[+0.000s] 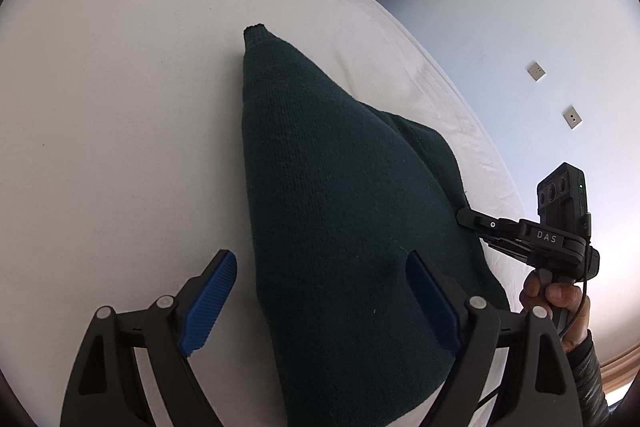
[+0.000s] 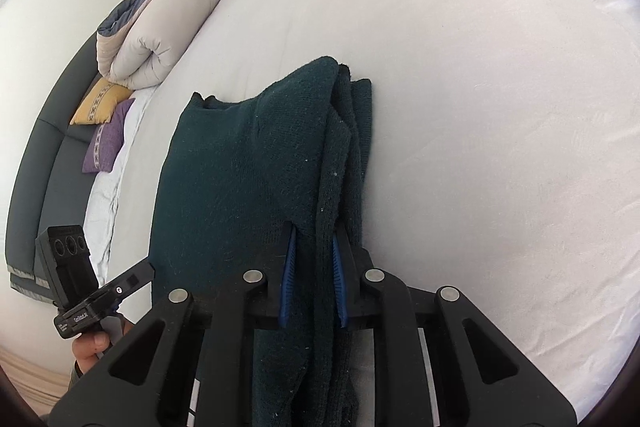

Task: Fold small clothes

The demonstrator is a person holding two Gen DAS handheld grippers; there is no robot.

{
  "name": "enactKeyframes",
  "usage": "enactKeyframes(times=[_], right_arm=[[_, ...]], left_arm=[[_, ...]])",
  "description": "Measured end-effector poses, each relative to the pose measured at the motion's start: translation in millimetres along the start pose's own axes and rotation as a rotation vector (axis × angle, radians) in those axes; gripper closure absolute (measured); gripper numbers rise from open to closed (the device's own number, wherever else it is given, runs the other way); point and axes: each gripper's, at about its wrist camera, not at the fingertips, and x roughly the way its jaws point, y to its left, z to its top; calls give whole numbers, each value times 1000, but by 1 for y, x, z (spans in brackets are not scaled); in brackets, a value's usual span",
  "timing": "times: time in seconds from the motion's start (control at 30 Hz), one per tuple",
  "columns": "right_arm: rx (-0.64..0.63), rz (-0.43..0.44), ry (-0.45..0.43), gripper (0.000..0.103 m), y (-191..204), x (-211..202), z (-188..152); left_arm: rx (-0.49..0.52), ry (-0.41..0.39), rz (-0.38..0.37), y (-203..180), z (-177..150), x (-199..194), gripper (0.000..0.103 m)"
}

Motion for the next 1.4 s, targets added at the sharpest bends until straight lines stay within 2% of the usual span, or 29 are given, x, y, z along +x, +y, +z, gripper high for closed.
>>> enactKeyframes(times=[0.07, 0.13, 0.23, 0.27, 0.4, 0.5, 0.57, 0.6, 0.67, 0.73, 0.83, 0.9, 0.93, 0.97, 1.0, 1.03, 1.1, 1.17, 1.23, 1.3, 1.4], right_arm=[[-7, 47, -14, 86, -3, -2, -3], [53, 130, 13, 84, -15, 5, 3], [182, 281, 33, 66, -29, 23, 24], [214, 313, 14, 57, -33, 24, 31], [311, 360, -62, 54, -49, 27, 57], [310, 296, -168, 52, -56, 11, 68], [327, 235, -190, 44, -65, 2, 70], [314, 181, -180, 44, -66, -4, 67], [207, 87, -127, 43, -57, -13, 57], [113, 57, -48, 43, -47, -18, 39], [51, 52, 42, 43, -30, -26, 9], [3, 43, 61, 43, -17, -30, -5], [-1, -2, 62, 43, -12, -32, -9], [-7, -68, 22, 43, -8, -44, -14], [-24, -73, -32, 43, -3, -55, -19], [-33, -32, -64, 43, -2, -64, -18], [-5, 69, -25, 44, 1, -69, -19], [-10, 117, 33, 45, 12, -57, -16], [-15, 112, 75, 46, 28, -40, -18], [7, 93, 96, 51, 26, -27, -17], [46, 104, 104, 52, 21, -13, -15]], left_arm=[[-5, 51, -15, -3, 5, 18, 12], [10, 58, -12, -7, 4, 26, 12], [25, 63, 3, -14, 5, 31, 12], [28, 68, 8, -15, 6, 33, 12], [22, 81, -7, -13, 12, 37, 12], [26, 83, -14, -14, 14, 39, 12], [30, 83, -21, -12, 15, 40, 12], [24, 83, -28, -10, 16, 40, 12], [12, 84, -37, -9, 19, 41, 12], [10, 90, -40, -9, 20, 43, 13], [3, 107, -48, -8, 23, 42, 13], [-41, 107, -70, -1, 27, 39, 19], [-81, 92, -77, 7, 28, 35, 21], [-113, 70, -82, 14, 28, 30, 21], [-122, 61, -83, 17, 28, 28, 21], [-112, 71, -80, 18, 29, 28, 21], [-80, 92, -77, 14, 30, 31, 21], [-69, 102, -87, 10, 28, 33, 21], [-67, 106, -93, 5, 27, 36, 21], [-52, 101, -79, 0, 25, 37, 21], [-58, 102, -86, -1, 27, 37, 20]])
